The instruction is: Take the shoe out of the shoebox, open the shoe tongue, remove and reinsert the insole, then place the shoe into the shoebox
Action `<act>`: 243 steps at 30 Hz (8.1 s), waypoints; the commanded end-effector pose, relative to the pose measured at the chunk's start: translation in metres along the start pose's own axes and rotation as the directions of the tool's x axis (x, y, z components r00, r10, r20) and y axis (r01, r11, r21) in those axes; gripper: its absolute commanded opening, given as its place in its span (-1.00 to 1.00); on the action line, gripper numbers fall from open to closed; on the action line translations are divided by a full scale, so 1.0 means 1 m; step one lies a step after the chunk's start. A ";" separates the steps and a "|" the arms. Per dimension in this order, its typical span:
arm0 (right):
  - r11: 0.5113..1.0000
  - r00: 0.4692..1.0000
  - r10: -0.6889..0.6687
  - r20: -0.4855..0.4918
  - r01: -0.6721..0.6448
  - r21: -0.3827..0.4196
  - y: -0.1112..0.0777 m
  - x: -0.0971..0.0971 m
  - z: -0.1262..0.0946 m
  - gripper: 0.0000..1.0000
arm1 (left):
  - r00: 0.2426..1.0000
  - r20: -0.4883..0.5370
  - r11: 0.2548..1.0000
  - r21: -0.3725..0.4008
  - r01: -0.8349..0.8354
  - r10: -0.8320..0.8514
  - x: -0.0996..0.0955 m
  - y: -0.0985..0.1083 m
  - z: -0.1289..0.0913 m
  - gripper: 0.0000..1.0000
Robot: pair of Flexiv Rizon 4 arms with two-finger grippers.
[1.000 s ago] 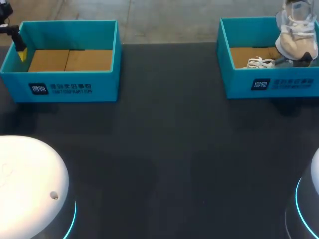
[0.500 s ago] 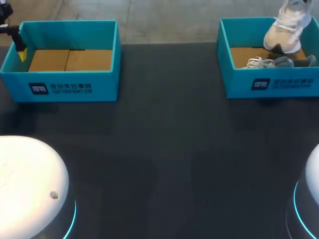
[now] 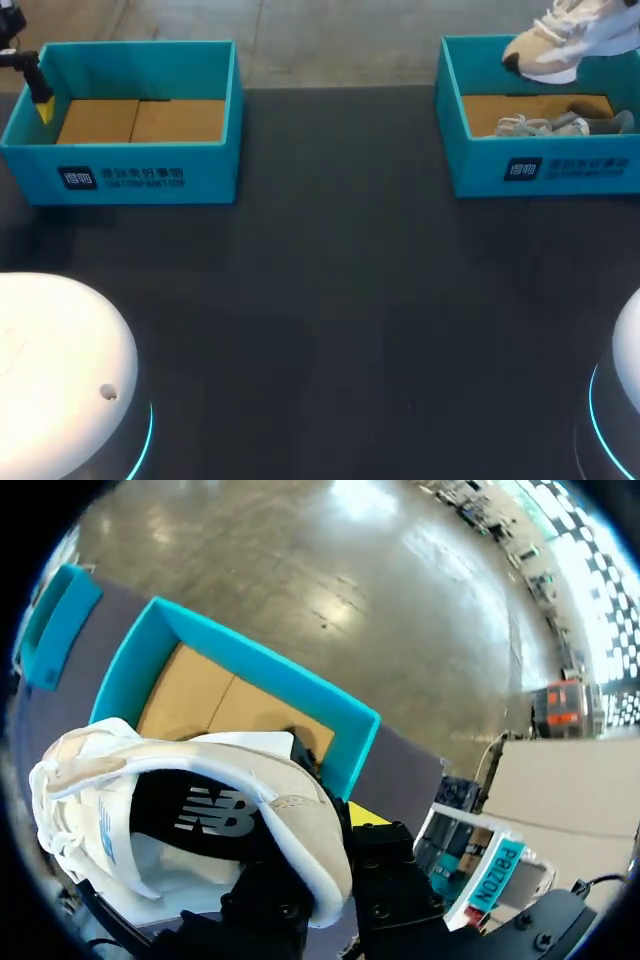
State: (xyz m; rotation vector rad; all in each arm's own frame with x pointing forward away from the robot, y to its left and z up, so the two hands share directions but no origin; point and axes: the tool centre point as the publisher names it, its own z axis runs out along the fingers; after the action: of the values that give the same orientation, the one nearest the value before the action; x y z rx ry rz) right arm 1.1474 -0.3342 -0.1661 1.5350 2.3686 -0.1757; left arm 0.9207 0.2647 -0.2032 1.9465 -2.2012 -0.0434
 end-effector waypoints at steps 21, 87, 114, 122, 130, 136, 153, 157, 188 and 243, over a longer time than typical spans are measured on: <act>0.967 0.967 0.231 0.103 -0.240 0.086 -0.019 0.015 -0.005 -1.00 | 1.000 0.002 1.000 0.002 0.000 0.000 0.000 0.002 0.000 1.00; 0.875 0.872 0.474 0.121 -0.482 0.048 0.007 0.018 0.125 -1.00 | 1.000 0.002 1.000 0.002 0.000 0.000 0.000 0.002 0.000 1.00; 0.849 0.853 0.510 0.110 -0.520 0.091 0.003 0.029 0.166 -1.00 | 1.000 0.002 1.000 0.002 0.000 0.000 0.000 0.002 0.000 1.00; 0.851 0.857 0.504 0.105 -0.514 0.107 0.003 0.035 0.179 -1.00 | 1.000 0.002 1.000 0.002 0.000 0.000 0.000 0.002 0.000 1.00; 0.854 0.862 0.498 0.099 -0.507 0.117 0.006 0.041 0.189 -1.00 | 1.000 0.002 1.000 0.002 0.000 0.000 0.000 0.002 0.000 1.00; 0.855 0.865 0.493 0.092 -0.502 0.129 0.006 0.044 0.195 -1.00 | 1.000 0.002 1.000 0.002 0.000 0.000 0.000 0.002 0.000 1.00; 0.861 0.876 0.480 0.046 -0.481 0.164 0.005 0.050 0.212 -1.00 | 1.000 0.002 1.000 0.002 0.000 0.000 0.000 0.002 0.000 1.00; 0.860 0.875 0.483 0.042 -0.483 0.165 0.003 0.051 0.211 -1.00 | 1.000 0.002 1.000 0.002 0.000 0.000 0.000 0.002 0.000 1.00; 0.831 0.849 0.524 0.062 -0.526 0.183 -0.002 0.048 0.196 -1.00 | 1.000 0.002 1.000 0.002 0.000 0.000 0.000 0.002 0.000 1.00; 0.811 0.826 0.564 0.027 -0.559 0.172 -0.003 0.057 0.140 1.00 | 1.000 0.002 1.000 0.002 0.000 0.000 0.000 0.002 0.000 1.00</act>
State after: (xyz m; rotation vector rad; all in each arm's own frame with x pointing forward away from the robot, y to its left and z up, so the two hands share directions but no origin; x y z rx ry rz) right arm 1.1639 -0.3280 -0.3299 2.2691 1.8413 -0.2502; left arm 0.9206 0.2646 -0.2032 1.9466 -2.2012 -0.0433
